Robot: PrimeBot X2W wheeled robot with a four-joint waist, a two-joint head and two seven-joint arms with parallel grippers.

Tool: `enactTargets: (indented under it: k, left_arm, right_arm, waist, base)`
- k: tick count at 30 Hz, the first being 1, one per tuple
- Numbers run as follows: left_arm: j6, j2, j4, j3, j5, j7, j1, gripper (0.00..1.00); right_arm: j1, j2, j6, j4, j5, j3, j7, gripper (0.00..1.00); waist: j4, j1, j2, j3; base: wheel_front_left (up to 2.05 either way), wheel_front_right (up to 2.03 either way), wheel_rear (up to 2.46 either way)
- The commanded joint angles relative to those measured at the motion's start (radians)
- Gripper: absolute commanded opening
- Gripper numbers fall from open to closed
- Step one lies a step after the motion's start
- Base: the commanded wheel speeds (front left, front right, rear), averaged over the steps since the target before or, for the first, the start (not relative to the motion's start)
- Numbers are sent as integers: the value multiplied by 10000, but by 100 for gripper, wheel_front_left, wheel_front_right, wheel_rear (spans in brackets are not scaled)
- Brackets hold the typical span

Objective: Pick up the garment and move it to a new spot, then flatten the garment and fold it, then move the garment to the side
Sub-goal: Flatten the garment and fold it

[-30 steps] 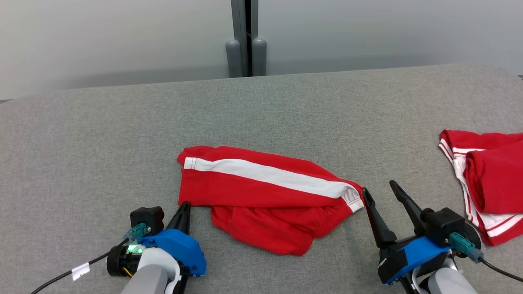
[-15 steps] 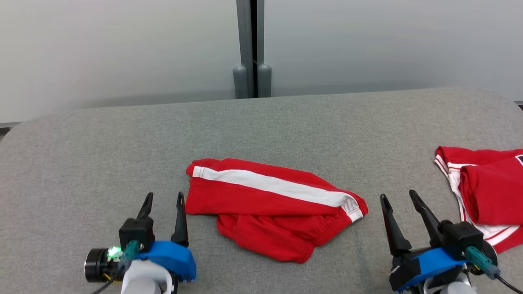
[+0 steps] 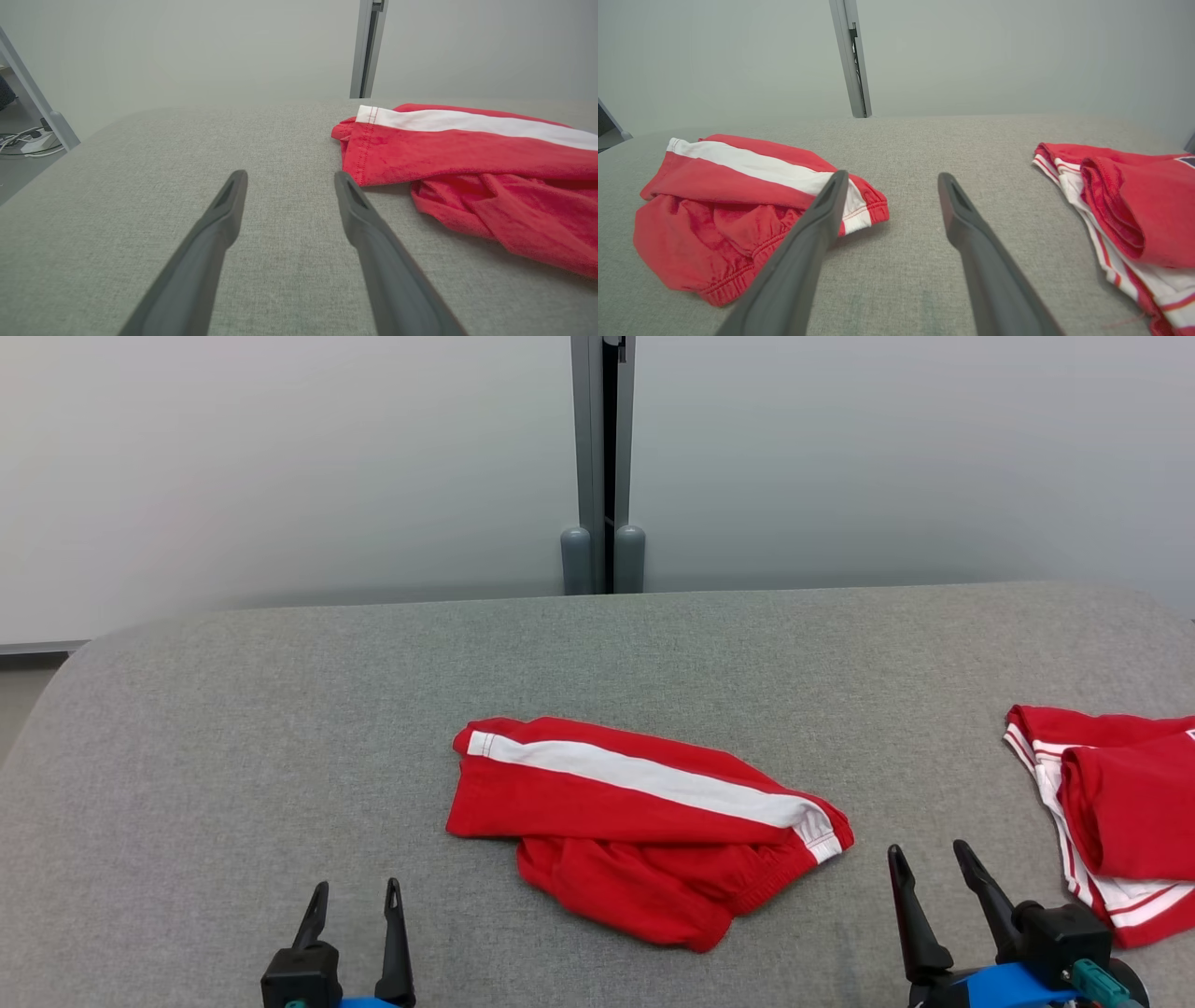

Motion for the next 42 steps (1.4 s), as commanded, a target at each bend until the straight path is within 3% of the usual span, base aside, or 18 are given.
enactTargets:
  k: [1, 10, 21, 26, 30, 36, 37, 38, 39, 40, 42]
  left_arm:
    - [-88, -26, -42, 48, 52, -45, 109, 100]
    - [-804, -137, 280, 90, -58, -44, -761, 100]
    - [-1873, -13, 2420, 355, -836, -37, -3124, 100]
    - [-2109, 188, 3183, 266, -1166, -37, -3964, 100]
    - [-2176, 261, 3773, -148, -1608, -37, -4349, 100]
    - [-2165, 396, 4178, -1552, -2653, -31, -4383, 100]
    - [-2165, 439, 4256, -1808, -2812, -9, -4383, 85]
    - [-2166, 477, 4314, -2040, -3007, -9, -4387, 44]
    - [-2166, 537, 4362, -2228, -3154, -8, -4394, 28]
    - [-2167, 587, 4419, -2378, -3320, -8, -4395, 4]
    - [-2167, 658, 4503, -2634, -3523, -3, -4377, 0]
  right_arm:
    - [126, 8, -3, 28, 87, 28, -46, 100]
    - [-313, 8, -3, -46, 113, 230, -46, 100]
    - [-901, 11, -2, -75, 208, 458, -46, 100]
    - [-1112, 10, -3, -158, 209, 483, -46, 100]
    - [-1284, 10, -3, -145, 236, 550, -46, 100]
    - [-1417, 9, -2, -77, 286, 670, -46, 100]
    - [-1415, 9, -3, -59, 286, 692, -46, 100]
    - [-1414, 9, -3, -46, 275, 699, -46, 100]
    - [-1415, 9, -3, -35, 270, 699, -46, 100]
    - [-1415, 9, -2, -19, 267, 706, -46, 100]
    - [-1409, 9, -3, 10, 253, 714, -46, 100]
  waist:
    - [-6, 1, 1, -2]
    - [-282, 1, 1, 665]
    - [-881, 1, 1, 1924]
    - [-1083, 1, 1, 2360]
    - [-1190, 1, 1, 2540]
    - [-1203, 1, 1, 2579]
    - [-1186, 1, 1, 2575]
    - [-1168, 1, 1, 2568]
    - [-1150, 1, 1, 2560]
    - [-1135, 1, 1, 2550]
    - [-1108, 1, 1, 2505]
  base:
    - [0, 0, 0]
    - [0, 0, 0]
    - [0, 0, 0]
    - [0, 0, 0]
    - [0, 0, 0]
    - [0, 0, 0]
    - [0, 0, 0]
    - [0, 0, 0]
    - [0, 0, 0]
    - [0, 0, 0]
    - [0, 0, 0]
